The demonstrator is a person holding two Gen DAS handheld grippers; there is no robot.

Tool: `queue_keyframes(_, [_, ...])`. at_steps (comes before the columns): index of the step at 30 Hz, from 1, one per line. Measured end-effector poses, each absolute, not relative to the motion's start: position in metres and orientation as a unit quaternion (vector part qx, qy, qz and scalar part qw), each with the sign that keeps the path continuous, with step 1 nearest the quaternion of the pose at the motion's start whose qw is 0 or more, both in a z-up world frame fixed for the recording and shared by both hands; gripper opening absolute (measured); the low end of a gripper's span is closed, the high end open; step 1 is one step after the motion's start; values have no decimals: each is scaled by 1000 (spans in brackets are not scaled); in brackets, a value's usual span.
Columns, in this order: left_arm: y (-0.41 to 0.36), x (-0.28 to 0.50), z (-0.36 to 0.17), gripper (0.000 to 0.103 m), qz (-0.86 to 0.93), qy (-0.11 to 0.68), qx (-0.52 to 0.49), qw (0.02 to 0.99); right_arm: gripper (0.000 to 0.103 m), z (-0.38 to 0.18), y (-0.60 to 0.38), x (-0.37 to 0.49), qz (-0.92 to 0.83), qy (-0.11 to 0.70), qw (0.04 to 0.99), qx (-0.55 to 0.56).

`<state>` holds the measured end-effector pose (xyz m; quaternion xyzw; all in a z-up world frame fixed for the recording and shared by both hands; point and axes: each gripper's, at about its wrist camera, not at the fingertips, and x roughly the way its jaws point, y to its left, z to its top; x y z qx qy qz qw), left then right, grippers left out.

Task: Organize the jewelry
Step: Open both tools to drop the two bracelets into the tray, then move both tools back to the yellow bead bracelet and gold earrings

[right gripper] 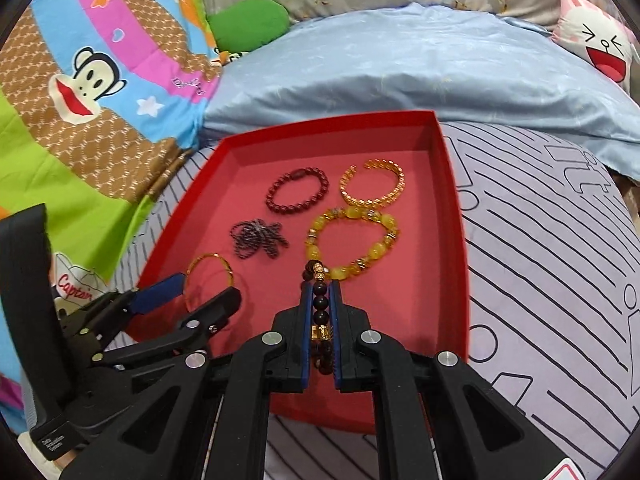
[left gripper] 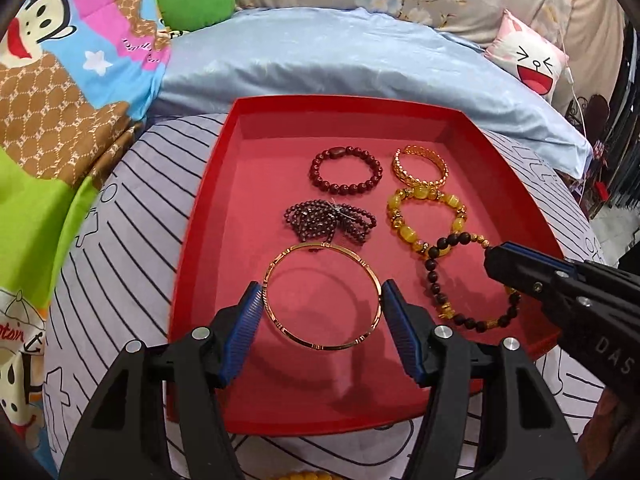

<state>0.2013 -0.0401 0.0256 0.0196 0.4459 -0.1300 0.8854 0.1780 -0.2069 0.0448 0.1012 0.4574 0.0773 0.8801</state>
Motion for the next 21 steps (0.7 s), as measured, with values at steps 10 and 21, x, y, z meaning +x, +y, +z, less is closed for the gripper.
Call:
queue_keyframes(10, [-41,203,27,63,-135,437,8,889,14,45,-212,168,60,442,891,85])
queue_keyframes(21, [-35,191,33,70,-121,422,-5,899,24,60,-211,156,60,424,900,81])
